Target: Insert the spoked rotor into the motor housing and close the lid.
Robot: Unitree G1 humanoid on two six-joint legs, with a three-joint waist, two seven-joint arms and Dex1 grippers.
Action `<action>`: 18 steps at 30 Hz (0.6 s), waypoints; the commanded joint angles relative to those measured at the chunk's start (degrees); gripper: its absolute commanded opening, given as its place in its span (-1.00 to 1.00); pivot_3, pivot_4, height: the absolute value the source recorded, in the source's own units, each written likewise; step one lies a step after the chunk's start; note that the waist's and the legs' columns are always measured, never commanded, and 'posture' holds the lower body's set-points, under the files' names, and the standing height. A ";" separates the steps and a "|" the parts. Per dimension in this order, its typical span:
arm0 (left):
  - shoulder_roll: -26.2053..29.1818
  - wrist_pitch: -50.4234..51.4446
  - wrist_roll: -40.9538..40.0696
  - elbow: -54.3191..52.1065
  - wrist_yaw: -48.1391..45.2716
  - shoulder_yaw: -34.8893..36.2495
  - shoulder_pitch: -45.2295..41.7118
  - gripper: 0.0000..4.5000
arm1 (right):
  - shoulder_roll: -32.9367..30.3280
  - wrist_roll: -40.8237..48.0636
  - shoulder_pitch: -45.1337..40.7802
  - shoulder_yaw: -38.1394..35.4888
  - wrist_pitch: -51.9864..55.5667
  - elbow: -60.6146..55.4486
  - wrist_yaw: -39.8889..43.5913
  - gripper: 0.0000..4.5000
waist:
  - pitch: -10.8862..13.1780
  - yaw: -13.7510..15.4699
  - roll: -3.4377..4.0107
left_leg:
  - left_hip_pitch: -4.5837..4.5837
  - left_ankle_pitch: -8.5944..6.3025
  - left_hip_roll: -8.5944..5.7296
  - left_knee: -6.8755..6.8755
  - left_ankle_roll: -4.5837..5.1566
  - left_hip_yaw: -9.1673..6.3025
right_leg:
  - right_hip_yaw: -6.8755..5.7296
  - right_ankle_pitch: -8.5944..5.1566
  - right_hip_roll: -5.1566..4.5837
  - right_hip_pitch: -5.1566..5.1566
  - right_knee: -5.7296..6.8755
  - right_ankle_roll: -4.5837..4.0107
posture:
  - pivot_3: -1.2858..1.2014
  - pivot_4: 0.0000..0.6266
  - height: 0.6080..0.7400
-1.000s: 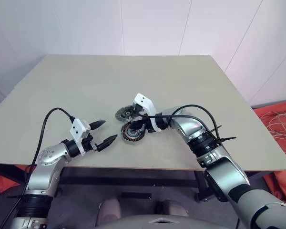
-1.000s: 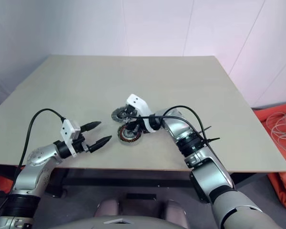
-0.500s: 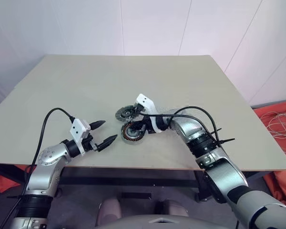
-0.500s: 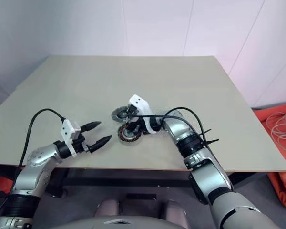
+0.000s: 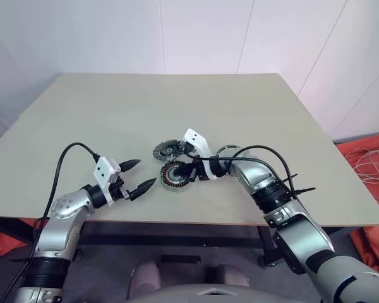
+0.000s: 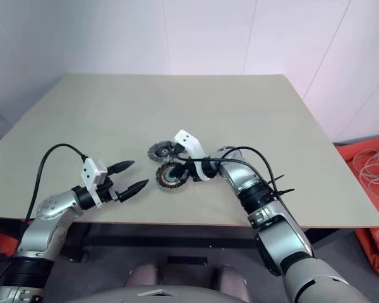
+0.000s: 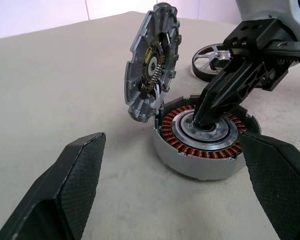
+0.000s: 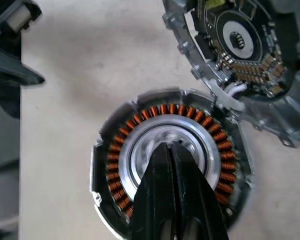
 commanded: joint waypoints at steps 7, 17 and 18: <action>0.57 -0.15 -0.22 -1.69 0.11 0.25 -1.13 1.00 | 3.63 5.70 -4.05 -8.51 3.16 -1.63 -2.12 -0.98 | 0.01 -0.02 0.01 | -0.05 0.01 0.00 0.03 -0.02 -0.01 | 0.00 0.01 0.00 -0.21 0.01 -0.01 | 0.03 -1.00 1.00; 0.81 -0.08 -0.20 -1.56 -0.15 0.23 -1.46 1.00 | 3.60 8.04 -4.53 -11.21 3.98 -4.19 -3.05 -0.98 | 0.01 0.00 0.00 | -0.29 0.00 0.00 -0.01 0.00 0.00 | 0.00 0.19 0.00 -0.40 0.02 -0.32 | 0.03 -1.00 1.00; 0.80 -0.06 -0.20 -1.54 -0.17 0.20 -1.51 1.00 | 3.58 7.79 -3.88 -10.51 3.95 -4.40 -2.96 -0.98 | 0.01 0.01 0.00 | -0.30 0.00 0.00 -0.01 0.00 0.00 | 0.00 0.19 0.00 -0.41 0.02 -0.32 | 0.03 -1.00 1.00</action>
